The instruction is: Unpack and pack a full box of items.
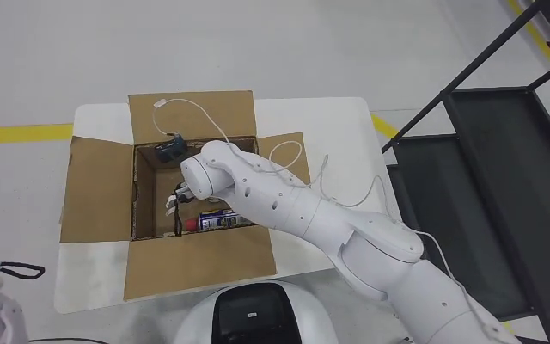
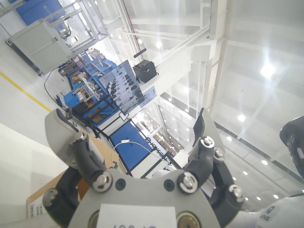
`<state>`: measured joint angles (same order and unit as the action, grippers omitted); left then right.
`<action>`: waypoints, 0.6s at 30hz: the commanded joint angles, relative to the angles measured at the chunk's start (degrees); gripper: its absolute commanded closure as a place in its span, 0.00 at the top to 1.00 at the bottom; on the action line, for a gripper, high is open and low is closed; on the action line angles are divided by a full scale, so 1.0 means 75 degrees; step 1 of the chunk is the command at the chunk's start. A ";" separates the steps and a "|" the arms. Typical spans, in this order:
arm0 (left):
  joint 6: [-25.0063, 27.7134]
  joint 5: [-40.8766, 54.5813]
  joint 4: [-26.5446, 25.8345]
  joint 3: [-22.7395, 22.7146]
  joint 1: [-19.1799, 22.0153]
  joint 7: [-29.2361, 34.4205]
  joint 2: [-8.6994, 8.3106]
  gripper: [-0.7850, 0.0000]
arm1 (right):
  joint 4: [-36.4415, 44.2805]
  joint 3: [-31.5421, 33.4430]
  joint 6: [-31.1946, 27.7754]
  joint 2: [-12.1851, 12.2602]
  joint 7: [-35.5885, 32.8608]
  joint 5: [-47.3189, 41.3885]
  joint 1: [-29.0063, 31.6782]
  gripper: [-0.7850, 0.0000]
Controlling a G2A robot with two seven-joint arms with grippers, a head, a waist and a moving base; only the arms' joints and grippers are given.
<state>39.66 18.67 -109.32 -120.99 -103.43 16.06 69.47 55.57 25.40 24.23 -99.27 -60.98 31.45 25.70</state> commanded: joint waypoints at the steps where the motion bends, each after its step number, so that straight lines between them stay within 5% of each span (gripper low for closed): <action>1: 0.0000 0.0000 0.0000 0.0000 0.0000 0.0000 0.0000 1.00 | -0.0357 0.0079 -0.0101 -0.0054 0.0110 -0.0184 0.0036 1.00; 7: 0.0000 0.0000 0.0000 0.0000 0.0000 0.0000 0.0000 1.00 | -0.1141 0.0227 -0.0328 -0.0224 0.0580 -0.0472 0.0101 0.90; 18: 0.0000 0.0000 0.0000 0.0000 0.0000 0.0000 0.0000 1.00 | -0.1724 0.0220 -0.0014 -0.0436 0.0514 -0.0243 -0.0006 0.96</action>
<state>39.66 18.67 -109.32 -120.99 -103.43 16.06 69.47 42.57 27.02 23.97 -102.46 -56.97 29.51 25.68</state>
